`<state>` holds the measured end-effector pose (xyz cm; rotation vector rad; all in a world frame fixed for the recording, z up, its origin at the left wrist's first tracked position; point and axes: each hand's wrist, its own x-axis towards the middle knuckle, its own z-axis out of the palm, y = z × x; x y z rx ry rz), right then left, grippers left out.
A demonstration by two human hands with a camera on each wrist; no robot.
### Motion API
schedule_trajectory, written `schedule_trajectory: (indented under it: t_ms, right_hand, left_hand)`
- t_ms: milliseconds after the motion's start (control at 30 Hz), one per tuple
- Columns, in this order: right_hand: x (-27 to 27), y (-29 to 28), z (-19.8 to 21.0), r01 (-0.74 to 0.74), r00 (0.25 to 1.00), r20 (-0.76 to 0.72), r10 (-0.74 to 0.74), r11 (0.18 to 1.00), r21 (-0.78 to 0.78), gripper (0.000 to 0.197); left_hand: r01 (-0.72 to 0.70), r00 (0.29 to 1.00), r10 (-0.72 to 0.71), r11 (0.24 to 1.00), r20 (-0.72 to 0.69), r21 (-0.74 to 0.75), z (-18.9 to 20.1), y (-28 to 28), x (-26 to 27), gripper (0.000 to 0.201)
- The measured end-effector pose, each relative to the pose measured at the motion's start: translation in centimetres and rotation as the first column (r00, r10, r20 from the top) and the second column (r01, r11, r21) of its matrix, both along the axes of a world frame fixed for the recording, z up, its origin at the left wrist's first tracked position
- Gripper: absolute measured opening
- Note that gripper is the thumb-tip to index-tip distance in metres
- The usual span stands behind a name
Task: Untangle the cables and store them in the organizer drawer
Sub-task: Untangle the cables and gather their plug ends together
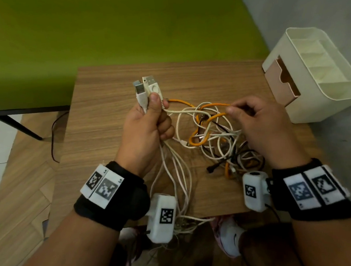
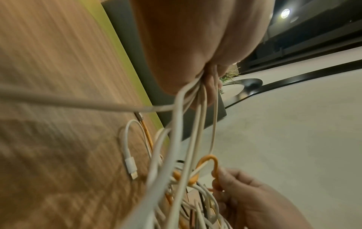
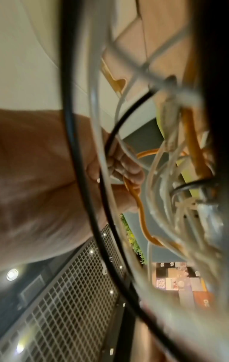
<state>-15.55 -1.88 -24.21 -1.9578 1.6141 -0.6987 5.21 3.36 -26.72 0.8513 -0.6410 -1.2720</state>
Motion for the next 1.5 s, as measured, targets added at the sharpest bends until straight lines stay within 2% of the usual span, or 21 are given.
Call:
schedule_trajectory:
  t_ms: [67, 133, 200, 333, 433, 533, 633, 700, 767, 833, 900, 1000, 1100, 1200, 1267, 1333, 1400, 1467, 1500]
  right_hand:
    - [-0.1, -0.3, -0.5, 0.047, 0.990, -0.136, -0.045, 0.999, 0.016, 0.009]
    - [0.3, -0.1, -0.9, 0.008, 0.971, -0.239, -0.008, 1.000, -0.004, 0.009]
    - [0.6, 0.1, -0.9, -0.040, 0.971, -0.238, 0.037, 0.999, -0.008, 0.008]
    - [1.3, 1.2, 0.5, -0.130, 0.987, -0.105, 0.119, 0.986, -0.107, 0.012]
    - [3.0, 2.7, 1.9, -0.204, 0.969, 0.105, 0.222, 0.965, -0.165, 0.022]
    - [4.9, 3.9, 1.6, -0.264, 0.917, 0.312, 0.249, 0.965, 0.005, 0.030]
    - [5.7, 4.4, 0.1, -0.307, 0.897, 0.381, 0.224, 0.936, 0.174, 0.016]
    - [5.5, 4.1, -0.4, -0.326, 0.915, 0.309, 0.262, 0.928, 0.180, 0.003]
    - [5.1, 3.8, -0.5, -0.387, 0.909, 0.232, 0.346, 0.907, 0.168, 0.006]
    - [4.9, 3.7, -0.4, -0.448, 0.888, 0.185, 0.420, 0.882, 0.146, 0.010]
    - [4.8, 3.4, -0.8, -0.454, 0.891, 0.057, 0.450, 0.887, 0.083, 0.014]
    - [4.0, 2.8, -1.6, -0.433, 0.891, -0.129, 0.435, 0.900, 0.042, 0.013]
    - [2.6, 1.9, -1.9, -0.388, 0.872, -0.319, 0.370, 0.922, 0.010, 0.012]
    - [2.1, 1.3, -1.3, -0.286, 0.873, -0.412, 0.262, 0.958, 0.003, 0.010]
    - [2.6, 1.4, -1.3, -0.289, 0.863, -0.443, 0.241, 0.956, -0.042, 0.009]
    - [3.1, 1.8, -1.0, -0.331, 0.901, -0.328, 0.283, 0.938, -0.100, 0.016]
    - [4.0, 2.4, -0.6, -0.355, 0.934, -0.062, 0.351, 0.929, -0.101, 0.025]
    - [5.2, 3.4, -0.2, -0.399, 0.892, 0.236, 0.386, 0.917, 0.004, 0.031]
    - [5.8, 3.8, -0.3, -0.437, 0.857, 0.339, 0.389, 0.896, 0.078, 0.033]
  left_hand:
    - [0.005, 1.000, -0.005, 1.000, 0.013, 0.003, 0.0, 0.1, -0.2, 0.030]
    - [-0.006, 0.999, 0.005, 1.000, 0.052, 0.025, 0.0, 0.2, -0.6, 0.029]
    - [-0.020, 0.995, 0.015, 0.998, 0.100, 0.052, 0.1, 0.1, -1.0, 0.028]
    - [-0.026, 0.987, 0.014, 0.997, 0.159, 0.075, 0.1, 0.3, -1.2, 0.028]
    - [-0.019, 0.982, 0.007, 0.998, 0.187, 0.065, 0.2, 0.5, -1.4, 0.028]
    - [0.000, 0.978, -0.009, 0.999, 0.210, 0.041, 0.3, 0.7, -1.6, 0.029]
    - [-0.031, 0.975, 0.020, 0.999, 0.223, 0.043, 0.5, 0.8, -1.6, 0.029]
    - [-0.071, 0.955, 0.054, 0.996, 0.293, 0.045, 0.7, 1.0, -1.4, 0.028]
    - [-0.089, 0.939, 0.071, 0.995, 0.336, 0.041, 0.8, 1.0, -1.2, 0.030]
    - [-0.062, 0.980, 0.047, 0.995, 0.192, 0.076, 1.1, 1.0, -1.3, 0.032]
    - [-0.014, 1.000, 0.015, 0.996, -0.001, 0.083, 1.6, 1.0, -1.3, 0.031]
    - [-0.012, 0.983, 0.022, 0.998, -0.184, 0.056, 2.7, 0.9, 0.4, 0.034]
    - [-0.087, 0.938, 0.093, 0.996, -0.333, 0.033, 3.4, 0.6, 4.3, 0.040]
    - [-0.122, 0.960, 0.130, 0.991, -0.248, 0.049, 3.1, 0.7, 5.6, 0.040]
    - [-0.091, 0.978, 0.105, 0.992, -0.179, 0.085, 2.5, 0.8, 4.4, 0.037]
    - [-0.048, 0.988, 0.064, 0.992, -0.138, 0.120, 2.0, 0.8, 2.7, 0.036]
    - [-0.014, 0.991, 0.033, 0.988, -0.127, 0.151, 1.7, 0.9, 1.5, 0.036]
    - [0.014, 0.990, 0.008, 0.987, -0.138, 0.158, 1.7, 1.1, 0.6, 0.036]
    - [0.023, 0.991, -0.002, 0.987, -0.135, 0.158, 1.6, 1.2, 0.2, 0.036]
